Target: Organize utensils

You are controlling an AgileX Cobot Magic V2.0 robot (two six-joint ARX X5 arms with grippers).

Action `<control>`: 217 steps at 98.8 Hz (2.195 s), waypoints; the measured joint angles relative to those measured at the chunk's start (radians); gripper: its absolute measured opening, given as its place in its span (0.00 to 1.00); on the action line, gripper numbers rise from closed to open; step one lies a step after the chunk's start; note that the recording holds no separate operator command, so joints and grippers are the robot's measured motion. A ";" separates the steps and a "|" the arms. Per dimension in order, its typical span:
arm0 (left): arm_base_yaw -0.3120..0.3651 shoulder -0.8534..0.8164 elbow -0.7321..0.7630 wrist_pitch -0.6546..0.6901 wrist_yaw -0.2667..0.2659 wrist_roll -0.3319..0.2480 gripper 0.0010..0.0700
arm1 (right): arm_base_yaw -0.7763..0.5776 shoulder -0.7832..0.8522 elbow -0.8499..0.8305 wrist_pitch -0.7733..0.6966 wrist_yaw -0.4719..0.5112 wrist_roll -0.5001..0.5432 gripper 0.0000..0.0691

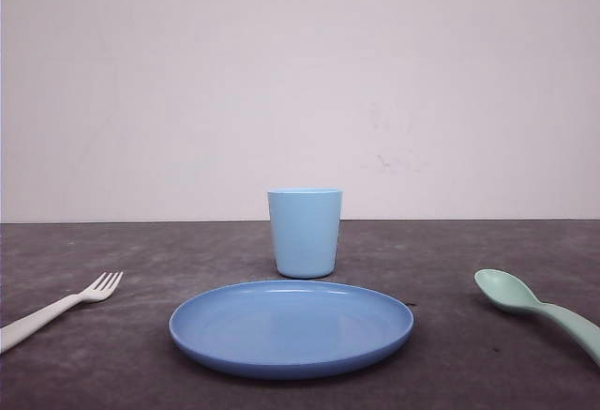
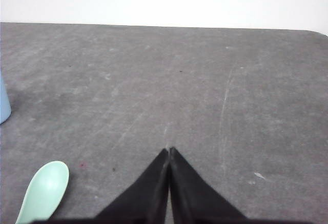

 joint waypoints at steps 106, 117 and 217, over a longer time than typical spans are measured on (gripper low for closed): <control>0.000 0.000 0.000 0.000 0.000 0.000 0.01 | 0.000 0.000 0.000 0.000 0.000 0.000 0.00; 0.000 0.000 0.000 0.000 0.000 0.000 0.01 | 0.000 0.000 0.000 0.000 0.000 0.000 0.00; 0.000 0.000 0.000 0.000 0.004 -0.016 0.01 | 0.000 0.000 0.000 0.000 -0.001 0.029 0.00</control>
